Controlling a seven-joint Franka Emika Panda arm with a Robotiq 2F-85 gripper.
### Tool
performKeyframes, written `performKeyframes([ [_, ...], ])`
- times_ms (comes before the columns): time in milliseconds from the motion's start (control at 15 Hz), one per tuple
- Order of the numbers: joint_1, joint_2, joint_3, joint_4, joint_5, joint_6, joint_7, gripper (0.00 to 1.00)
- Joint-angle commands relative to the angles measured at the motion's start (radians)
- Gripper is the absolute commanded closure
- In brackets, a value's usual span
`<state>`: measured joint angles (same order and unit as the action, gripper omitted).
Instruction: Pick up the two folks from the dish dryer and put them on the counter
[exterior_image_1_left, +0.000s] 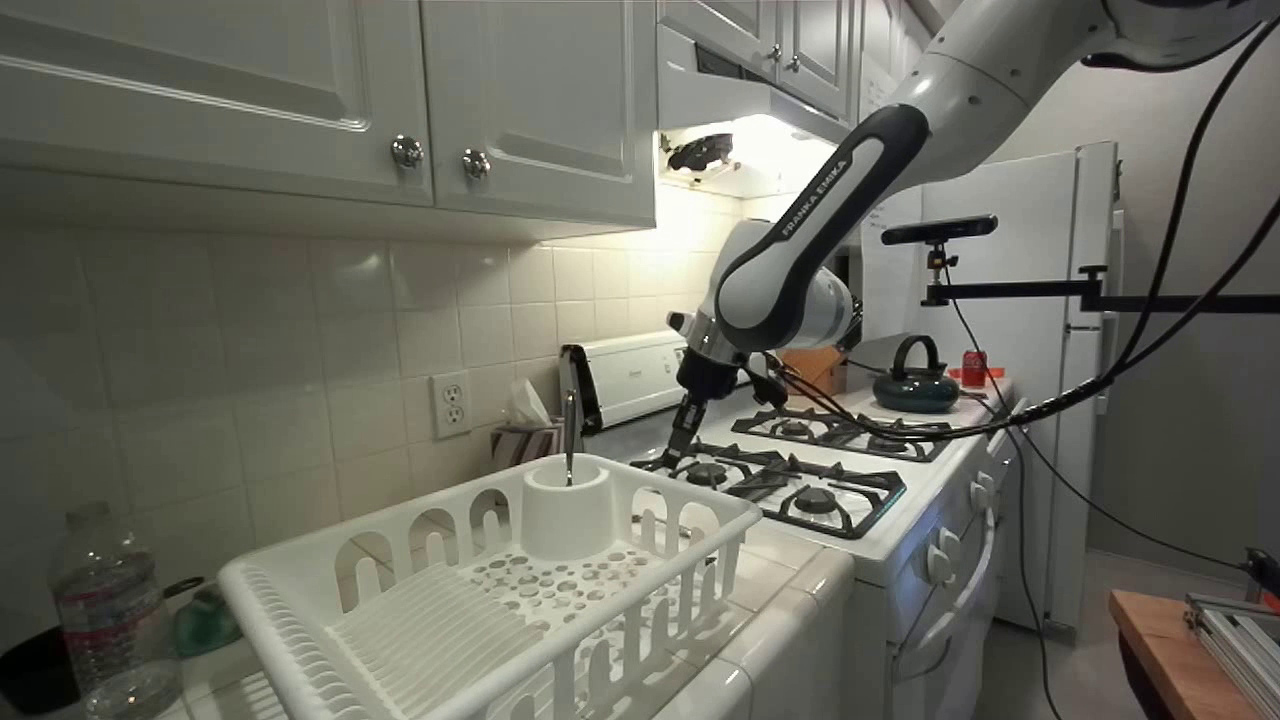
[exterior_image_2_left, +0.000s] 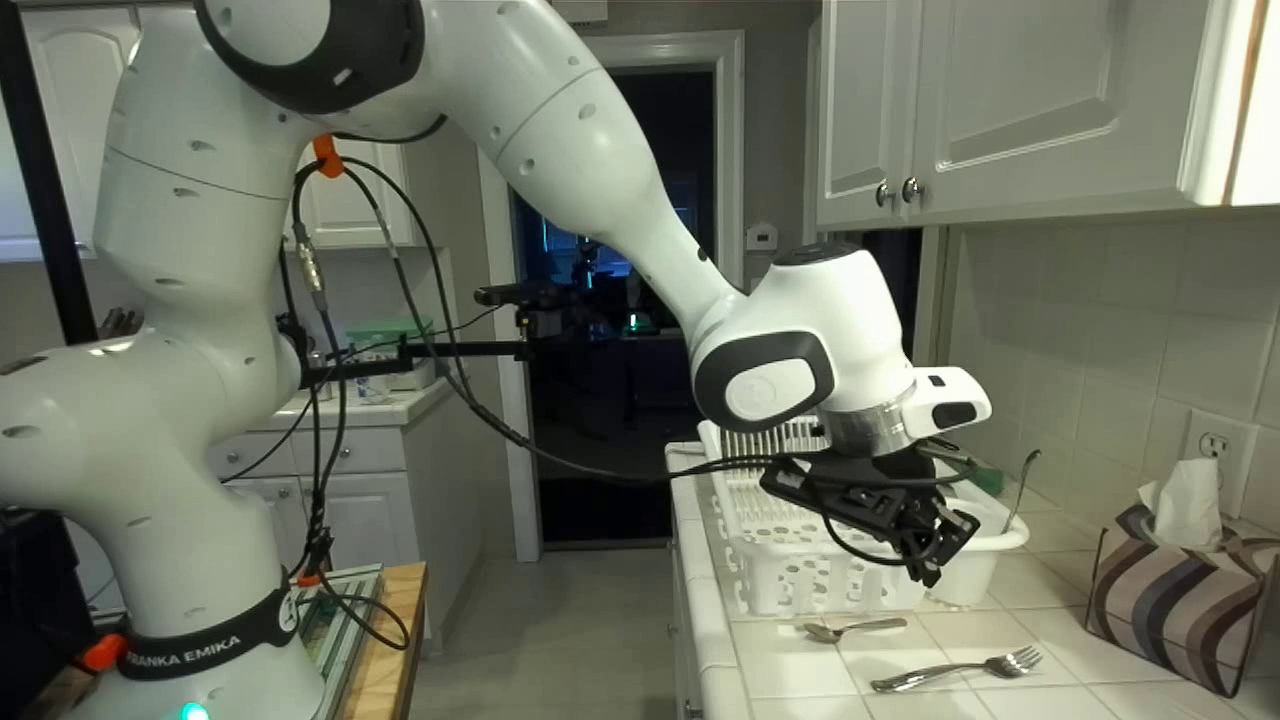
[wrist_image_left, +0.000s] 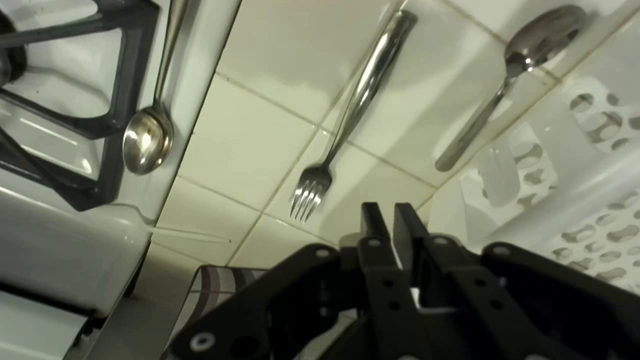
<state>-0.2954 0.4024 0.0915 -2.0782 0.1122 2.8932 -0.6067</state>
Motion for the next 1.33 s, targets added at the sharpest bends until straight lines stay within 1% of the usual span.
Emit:
performKeyframes([
  [0, -0.002, -0.052, 0.011, -0.011, -0.015, 0.022, 0.023, 0.56],
  [267, 0.01, -0.071, 0.004, 0.0, 0.004, 0.038, 0.016, 0.29],
  [333, 0.006, -0.069, 0.012, 0.006, 0.012, 0.045, 0.01, 0.21],
  [467, -0.001, -0.058, 0.03, 0.024, 0.03, 0.051, 0.003, 0.09],
  [533, -0.012, -0.048, 0.052, 0.037, 0.051, 0.058, -0.009, 0.02],
  [600, -0.031, -0.04, 0.085, 0.049, 0.084, 0.059, -0.028, 0.0],
  [800, -0.034, -0.015, 0.112, 0.081, 0.11, 0.075, -0.018, 0.0],
  [1267, -0.022, 0.076, 0.103, 0.191, 0.094, 0.079, 0.001, 0.0],
])
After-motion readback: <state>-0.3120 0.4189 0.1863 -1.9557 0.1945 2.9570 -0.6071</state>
